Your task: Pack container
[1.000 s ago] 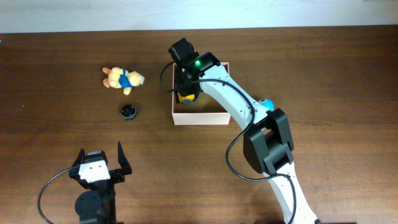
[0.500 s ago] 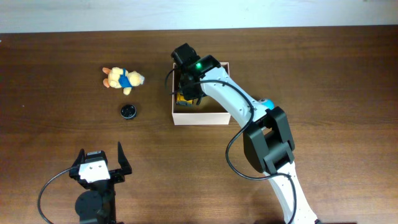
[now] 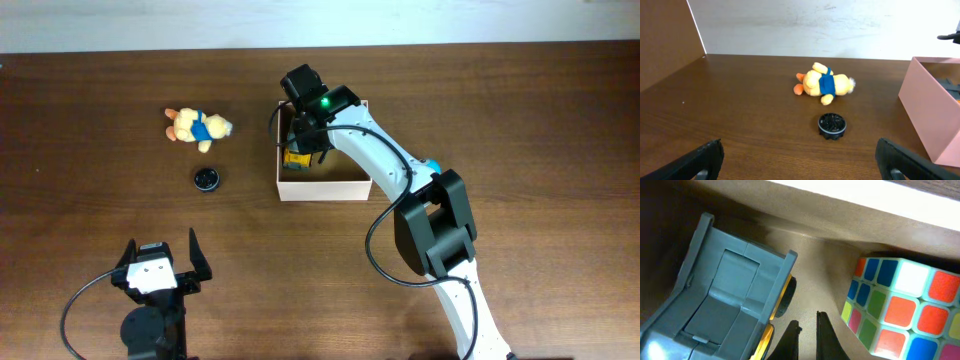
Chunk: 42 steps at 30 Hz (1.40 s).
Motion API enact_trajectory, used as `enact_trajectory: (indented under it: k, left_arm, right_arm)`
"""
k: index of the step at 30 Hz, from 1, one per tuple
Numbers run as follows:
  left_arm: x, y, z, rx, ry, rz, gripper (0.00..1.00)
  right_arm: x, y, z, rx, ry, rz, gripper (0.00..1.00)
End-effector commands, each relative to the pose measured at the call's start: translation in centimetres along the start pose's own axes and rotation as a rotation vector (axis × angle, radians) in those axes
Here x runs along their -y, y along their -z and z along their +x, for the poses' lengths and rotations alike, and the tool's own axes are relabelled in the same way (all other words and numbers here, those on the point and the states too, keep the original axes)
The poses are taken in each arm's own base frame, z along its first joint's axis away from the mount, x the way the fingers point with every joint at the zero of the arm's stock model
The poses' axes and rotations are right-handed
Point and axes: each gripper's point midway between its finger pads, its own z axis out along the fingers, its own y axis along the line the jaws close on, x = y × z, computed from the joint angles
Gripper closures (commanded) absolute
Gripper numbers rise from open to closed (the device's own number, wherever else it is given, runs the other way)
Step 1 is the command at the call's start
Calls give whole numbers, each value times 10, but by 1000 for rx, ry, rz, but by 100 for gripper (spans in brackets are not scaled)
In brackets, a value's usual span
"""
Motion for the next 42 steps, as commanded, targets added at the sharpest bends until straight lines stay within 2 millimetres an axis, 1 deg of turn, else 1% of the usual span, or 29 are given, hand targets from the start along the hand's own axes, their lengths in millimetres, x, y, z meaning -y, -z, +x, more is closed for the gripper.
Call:
enact_trajectory:
  k: [1,5,14,17,28,31,36,42]
  left_arm:
    - [-1,-1,2,-2,5,-7,1]
    - [-1,-1,2,-2,5,-7,1]
    - [-1,-1,2,-2,5,-7,1]
    - [-1,-1,2,-2,6,-7,1]
    - [-1,-1,2,-2,5,-7,1]
    - [-1,-1,2,-2,6,-7,1]
    - [-1,-1,2,-2,5,-7,1]
    - [-1,-1,2,-2,5,-7,1]
  right_arm:
    - [2,-9,3,-12,-7,7,96]
    - [-5,-9,1,-4,-1,-26,96]
    - [-9,-9,-2,5,1,-48,96]
    - [-14,-9,-4,12,22,-76,96]
    - [-15,-9,-6,19,28,-81,96]
    - [-21,-8,-5,17,54,-115,96]
    - [-23,-8,-5,16,54,-122,96]
    - [-20,-8,-6,19,53,-107,96]
